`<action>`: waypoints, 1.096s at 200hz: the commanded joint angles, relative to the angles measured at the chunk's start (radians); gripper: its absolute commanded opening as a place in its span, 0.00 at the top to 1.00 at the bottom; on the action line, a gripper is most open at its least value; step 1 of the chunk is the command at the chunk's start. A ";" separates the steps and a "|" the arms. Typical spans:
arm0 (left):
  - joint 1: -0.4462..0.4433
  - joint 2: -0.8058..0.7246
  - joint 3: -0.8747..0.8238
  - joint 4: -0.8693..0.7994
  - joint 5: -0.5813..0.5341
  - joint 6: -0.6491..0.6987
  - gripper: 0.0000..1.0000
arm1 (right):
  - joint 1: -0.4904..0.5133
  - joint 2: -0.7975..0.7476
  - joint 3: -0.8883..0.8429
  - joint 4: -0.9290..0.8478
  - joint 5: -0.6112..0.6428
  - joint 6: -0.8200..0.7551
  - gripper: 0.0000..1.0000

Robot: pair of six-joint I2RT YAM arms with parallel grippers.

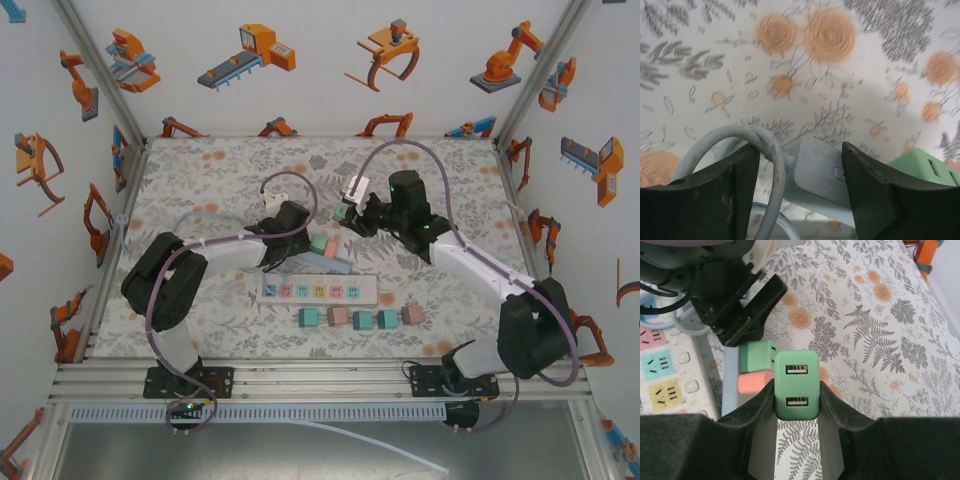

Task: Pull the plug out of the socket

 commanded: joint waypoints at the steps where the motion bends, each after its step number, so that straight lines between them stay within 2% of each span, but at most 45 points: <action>1: -0.013 0.031 -0.075 -0.437 0.071 0.102 0.37 | 0.016 -0.079 -0.026 -0.016 0.059 0.093 1.00; 18: -0.009 -0.025 -0.066 -0.439 0.082 0.094 0.35 | 0.043 -0.143 -0.034 -0.037 0.154 0.234 1.00; 36: 0.006 -0.081 -0.056 -0.440 0.099 0.091 0.30 | 0.073 -0.208 -0.022 -0.088 0.297 0.482 1.00; 54: 0.022 -0.129 -0.038 -0.446 0.111 0.091 0.22 | 0.083 -0.257 0.006 -0.210 0.406 0.735 1.00; 73: 0.040 -0.188 -0.019 -0.452 0.117 0.096 0.16 | 0.091 -0.303 0.010 -0.307 0.418 0.865 1.00; 105: 0.064 -0.312 0.013 -0.470 0.119 0.114 0.14 | 0.116 -0.380 0.009 -0.441 0.451 0.986 1.00; 138: 0.072 -0.506 0.007 -0.435 0.169 0.183 0.11 | 0.117 -0.485 -0.086 -0.501 0.468 1.256 1.00; 159: 0.069 -0.667 -0.026 -0.355 0.269 0.296 0.10 | 0.118 -0.572 -0.170 -0.546 0.503 1.366 1.00; 184: 0.063 -0.855 -0.070 -0.272 0.483 0.473 0.07 | 0.116 -0.649 -0.262 -0.577 0.535 1.413 1.00; 203: 0.051 -0.955 -0.087 -0.262 0.703 0.642 0.03 | 0.113 -0.665 -0.330 -0.553 0.538 1.457 1.00; 219: 0.027 -1.013 -0.099 -0.279 0.810 0.748 0.00 | 0.092 -0.643 -0.386 -0.493 0.512 1.480 1.00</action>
